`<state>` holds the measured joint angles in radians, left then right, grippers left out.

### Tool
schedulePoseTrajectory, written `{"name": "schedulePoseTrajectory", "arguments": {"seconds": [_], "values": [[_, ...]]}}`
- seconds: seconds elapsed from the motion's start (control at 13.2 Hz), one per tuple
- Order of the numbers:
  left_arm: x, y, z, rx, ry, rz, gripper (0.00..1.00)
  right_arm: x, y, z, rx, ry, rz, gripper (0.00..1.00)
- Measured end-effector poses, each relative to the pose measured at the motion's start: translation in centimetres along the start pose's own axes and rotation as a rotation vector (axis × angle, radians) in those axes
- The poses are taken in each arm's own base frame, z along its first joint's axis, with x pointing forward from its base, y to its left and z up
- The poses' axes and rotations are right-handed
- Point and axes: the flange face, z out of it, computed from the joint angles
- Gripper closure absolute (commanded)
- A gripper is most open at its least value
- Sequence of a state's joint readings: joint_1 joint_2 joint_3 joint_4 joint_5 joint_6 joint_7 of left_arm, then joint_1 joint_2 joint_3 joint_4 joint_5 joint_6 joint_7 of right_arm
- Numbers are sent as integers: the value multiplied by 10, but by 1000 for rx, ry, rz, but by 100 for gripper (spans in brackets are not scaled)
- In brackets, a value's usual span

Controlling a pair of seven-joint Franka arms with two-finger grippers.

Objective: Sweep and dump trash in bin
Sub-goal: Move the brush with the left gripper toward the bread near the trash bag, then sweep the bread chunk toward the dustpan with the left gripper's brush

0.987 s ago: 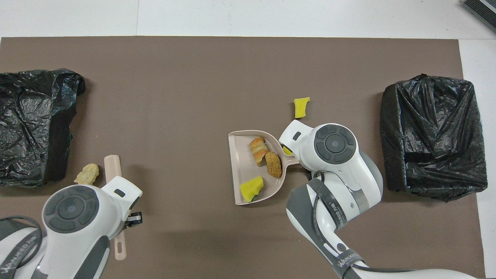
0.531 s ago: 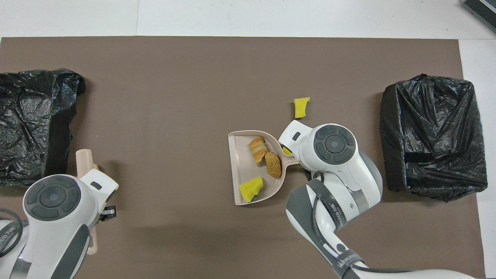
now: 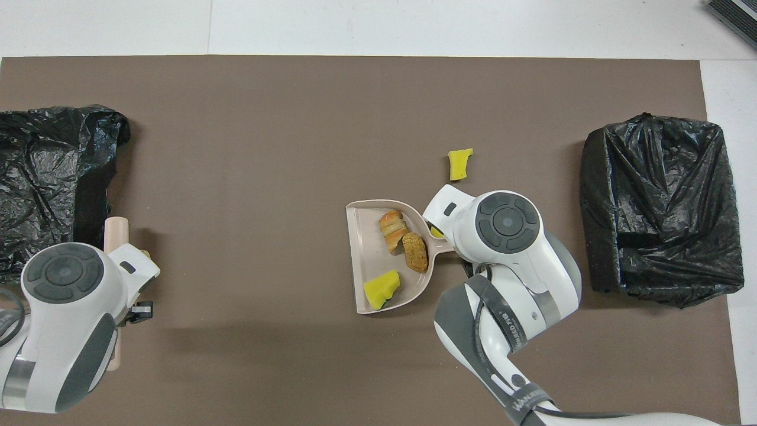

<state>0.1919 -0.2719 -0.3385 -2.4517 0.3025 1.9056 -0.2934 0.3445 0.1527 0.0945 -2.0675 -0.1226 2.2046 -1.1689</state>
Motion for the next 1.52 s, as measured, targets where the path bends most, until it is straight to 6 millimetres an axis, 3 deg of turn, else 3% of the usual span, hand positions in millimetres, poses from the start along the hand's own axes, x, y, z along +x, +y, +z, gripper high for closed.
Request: {"name": "schedulePoseTrajectory", "arguments": {"seconds": [0.3, 0.61, 0.99, 1.29, 1.52], "values": [[7, 1, 10, -30, -9, 58, 100, 1, 0, 0, -1, 0, 1, 100], [4, 12, 2, -194, -64, 40, 100, 1, 0, 0, 0, 1, 2, 100], [2, 32, -34, -394, -120, 23, 100, 1, 0, 0, -1, 1, 2, 100], [-4, 66, -93, -432, -57, 107, 100, 1, 0, 0, -1, 1, 2, 100], [-2, 52, -111, -337, -26, 130, 100, 1, 0, 0, -1, 1, 2, 100]]}}
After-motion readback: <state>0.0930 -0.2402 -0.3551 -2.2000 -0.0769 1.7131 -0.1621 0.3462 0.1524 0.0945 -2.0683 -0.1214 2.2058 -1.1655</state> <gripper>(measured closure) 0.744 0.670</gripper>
